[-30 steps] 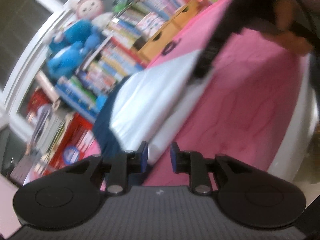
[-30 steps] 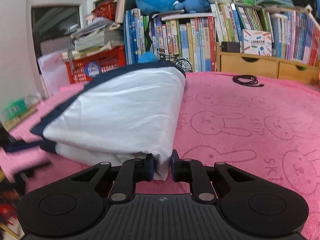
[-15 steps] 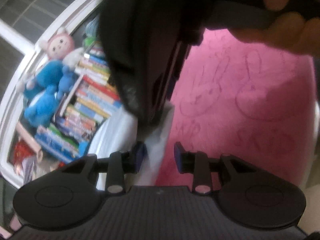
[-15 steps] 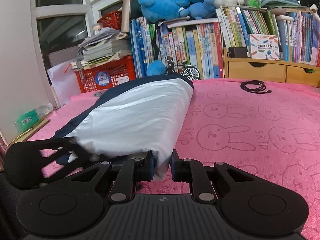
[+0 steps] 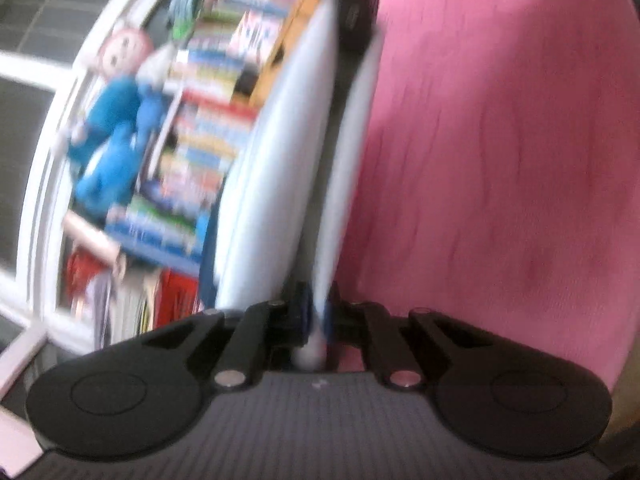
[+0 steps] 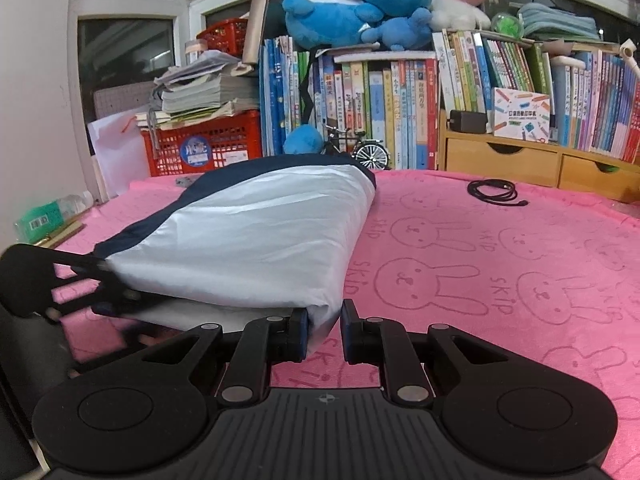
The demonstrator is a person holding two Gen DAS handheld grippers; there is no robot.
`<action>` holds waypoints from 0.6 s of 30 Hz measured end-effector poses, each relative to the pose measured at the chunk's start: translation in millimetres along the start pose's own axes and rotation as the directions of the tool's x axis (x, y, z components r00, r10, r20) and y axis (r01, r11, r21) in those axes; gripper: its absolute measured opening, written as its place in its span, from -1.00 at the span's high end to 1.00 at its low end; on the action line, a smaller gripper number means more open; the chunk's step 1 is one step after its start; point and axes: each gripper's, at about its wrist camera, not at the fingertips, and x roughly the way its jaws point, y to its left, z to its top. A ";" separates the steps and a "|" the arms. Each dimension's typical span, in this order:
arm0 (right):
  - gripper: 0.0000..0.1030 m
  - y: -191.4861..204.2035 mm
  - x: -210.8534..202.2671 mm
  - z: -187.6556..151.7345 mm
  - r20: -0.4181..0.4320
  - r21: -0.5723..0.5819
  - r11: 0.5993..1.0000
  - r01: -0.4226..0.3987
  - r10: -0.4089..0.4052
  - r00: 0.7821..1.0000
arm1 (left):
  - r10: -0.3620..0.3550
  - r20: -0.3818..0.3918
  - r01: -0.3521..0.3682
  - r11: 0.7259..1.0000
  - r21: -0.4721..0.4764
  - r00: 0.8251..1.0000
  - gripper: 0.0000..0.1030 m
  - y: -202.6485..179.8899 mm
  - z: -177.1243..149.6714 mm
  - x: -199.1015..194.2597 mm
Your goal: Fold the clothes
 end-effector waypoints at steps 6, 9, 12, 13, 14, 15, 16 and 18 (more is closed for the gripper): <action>0.66 5.9 -0.8 -3.3 0.021 -0.090 0.995 0.045 -0.044 0.999 | 0.012 -0.054 -0.013 0.999 -0.036 0.998 0.86 7.1 -17.3 -9.8; 0.66 3.5 -1.0 -4.4 0.021 -0.114 0.992 0.060 -0.058 0.998 | 0.005 -0.054 -0.007 0.999 -0.053 0.999 0.83 11.4 -21.0 -13.6; 0.65 2.6 0.7 -7.0 0.012 -0.146 0.987 0.067 -0.066 0.998 | -0.008 -0.059 0.004 0.997 -0.075 0.998 0.79 14.2 -27.9 -20.1; 0.65 6.7 1.3 -10.7 0.018 -0.192 0.978 0.076 -0.074 0.997 | -0.012 -0.064 0.006 0.996 -0.086 0.998 0.77 14.5 -30.6 -23.1; 0.57 10.8 2.0 -14.3 0.025 -0.238 0.967 0.086 -0.082 0.996 | -0.017 -0.070 0.010 0.995 -0.098 0.997 0.77 15.4 -33.4 -26.1; 0.52 15.5 2.4 -18.5 0.037 -0.286 0.953 0.101 -0.094 0.995 | -0.032 -0.078 0.022 0.992 -0.125 0.996 0.76 19.1 -36.5 -28.8; 0.32 22.4 1.8 -24.9 0.067 -0.346 0.928 0.135 -0.120 0.991 | -0.042 -0.088 0.028 0.988 -0.154 0.995 0.76 22.1 -40.2 -30.9; 0.11 37.0 0.4 -39.5 0.130 -0.459 0.867 0.191 -0.147 0.981 | -0.063 -0.109 0.039 0.977 -0.212 0.992 0.76 28.0 -47.5 -35.1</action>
